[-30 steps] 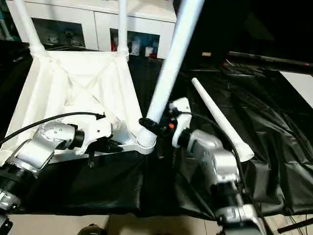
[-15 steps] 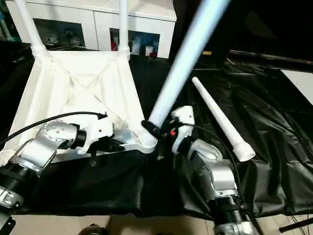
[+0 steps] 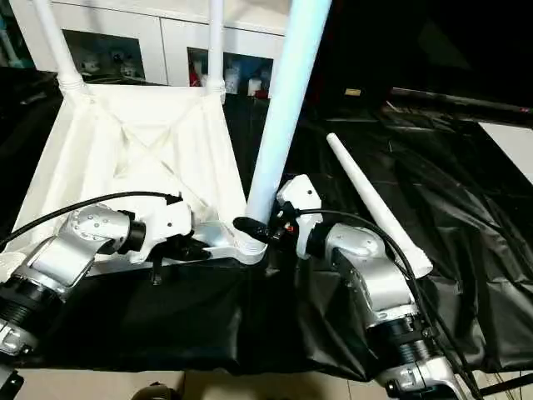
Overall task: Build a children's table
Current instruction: Insert table leg to table base
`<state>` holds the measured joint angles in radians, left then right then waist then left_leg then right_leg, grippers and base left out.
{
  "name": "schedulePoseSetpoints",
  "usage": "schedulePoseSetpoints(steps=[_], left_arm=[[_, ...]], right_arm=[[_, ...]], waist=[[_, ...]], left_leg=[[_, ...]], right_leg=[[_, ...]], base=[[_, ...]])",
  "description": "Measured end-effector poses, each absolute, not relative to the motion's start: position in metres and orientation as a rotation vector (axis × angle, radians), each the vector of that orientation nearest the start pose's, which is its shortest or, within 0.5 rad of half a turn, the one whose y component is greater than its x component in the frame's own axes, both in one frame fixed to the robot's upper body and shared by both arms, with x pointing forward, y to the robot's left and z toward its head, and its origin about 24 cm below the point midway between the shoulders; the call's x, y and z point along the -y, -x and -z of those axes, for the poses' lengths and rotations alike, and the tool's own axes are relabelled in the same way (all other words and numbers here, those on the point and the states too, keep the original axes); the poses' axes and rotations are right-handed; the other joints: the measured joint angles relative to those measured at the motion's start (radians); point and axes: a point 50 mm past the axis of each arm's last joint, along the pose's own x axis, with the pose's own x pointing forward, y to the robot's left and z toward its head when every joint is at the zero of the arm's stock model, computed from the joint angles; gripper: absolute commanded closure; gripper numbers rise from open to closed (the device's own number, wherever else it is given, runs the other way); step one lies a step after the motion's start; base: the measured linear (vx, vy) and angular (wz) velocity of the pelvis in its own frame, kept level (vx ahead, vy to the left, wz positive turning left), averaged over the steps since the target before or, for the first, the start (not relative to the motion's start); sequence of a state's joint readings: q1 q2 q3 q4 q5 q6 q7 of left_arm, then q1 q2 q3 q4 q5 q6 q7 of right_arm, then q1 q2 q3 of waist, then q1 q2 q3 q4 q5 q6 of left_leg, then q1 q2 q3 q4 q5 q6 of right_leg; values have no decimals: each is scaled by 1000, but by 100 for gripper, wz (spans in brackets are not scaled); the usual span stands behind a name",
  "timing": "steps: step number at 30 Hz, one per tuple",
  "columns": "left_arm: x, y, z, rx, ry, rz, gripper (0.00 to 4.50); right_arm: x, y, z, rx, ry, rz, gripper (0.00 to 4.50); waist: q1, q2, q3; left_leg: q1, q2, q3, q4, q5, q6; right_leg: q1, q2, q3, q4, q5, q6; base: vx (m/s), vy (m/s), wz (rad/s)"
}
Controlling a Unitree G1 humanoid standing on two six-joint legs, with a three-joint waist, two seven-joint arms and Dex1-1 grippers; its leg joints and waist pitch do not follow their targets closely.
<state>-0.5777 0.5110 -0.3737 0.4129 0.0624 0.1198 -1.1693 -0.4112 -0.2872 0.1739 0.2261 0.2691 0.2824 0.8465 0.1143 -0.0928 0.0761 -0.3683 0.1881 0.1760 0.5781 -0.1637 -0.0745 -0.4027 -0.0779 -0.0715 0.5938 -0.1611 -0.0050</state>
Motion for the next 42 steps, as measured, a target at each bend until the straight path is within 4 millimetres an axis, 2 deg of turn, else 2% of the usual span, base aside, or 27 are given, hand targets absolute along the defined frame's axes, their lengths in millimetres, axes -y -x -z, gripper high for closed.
schedulePoseSetpoints(steps=[4, 13, 25, 30, 33, 39, 42], left_arm=[[-151, -308, -72, -454, -634, 1370, 450], [-152, -300, -73, -487, -617, 1493, 450], [-150, -307, -70, -481, -655, 1446, 450], [-150, -309, -69, -480, -664, 1424, 450], [-150, -309, -69, -479, -663, 1424, 450], [-150, -309, -69, -481, -661, 1425, 450], [-150, -309, -68, -485, -661, 1423, 450]], right_arm=[[117, -296, -72, -190, -10, -1108, 264], [126, -280, -70, -195, -42, -1251, 264], [123, -284, -68, -170, 10, -1212, 264], [124, -284, -65, -164, 39, -1204, 264], [124, -284, -64, -166, 44, -1203, 264], [125, -284, -63, -157, 46, -1201, 264], [124, -284, -62, -159, 41, -1200, 264]], waist=[[2, -3, -2], [11, -3, -2], [9, -1, -1], [0, 2, 2], [-4, 2, 1], [-5, 2, 2], [-4, 2, 2]], left_leg=[[0, 0, 1, -2, 0, 0], [1, 0, 4, -5, -1, 1], [5, 0, 3, -5, -1, 1], [5, 0, 0, -7, -1, 1], [5, -1, 0, -9, -1, 1], [6, -2, 0, -10, -1, 1], [11, -2, 0, -13, -1, 1]], right_leg=[[0, 0, 0, 0, -4, 0], [3, 0, 2, 0, -10, -3], [7, 0, 2, 0, -12, 1], [8, 0, -2, -14, -13, 1], [17, 0, -3, -23, -13, 1], [17, 0, 0, -24, -13, 1], [17, 0, -1, -25, -13, 2]], base=[[0, 0, 0], [0, 0, 0], [0, 0, 0], [-20, 1, 0], [0, 0, 0], [0, 0, 0], [0, 0, 0]])
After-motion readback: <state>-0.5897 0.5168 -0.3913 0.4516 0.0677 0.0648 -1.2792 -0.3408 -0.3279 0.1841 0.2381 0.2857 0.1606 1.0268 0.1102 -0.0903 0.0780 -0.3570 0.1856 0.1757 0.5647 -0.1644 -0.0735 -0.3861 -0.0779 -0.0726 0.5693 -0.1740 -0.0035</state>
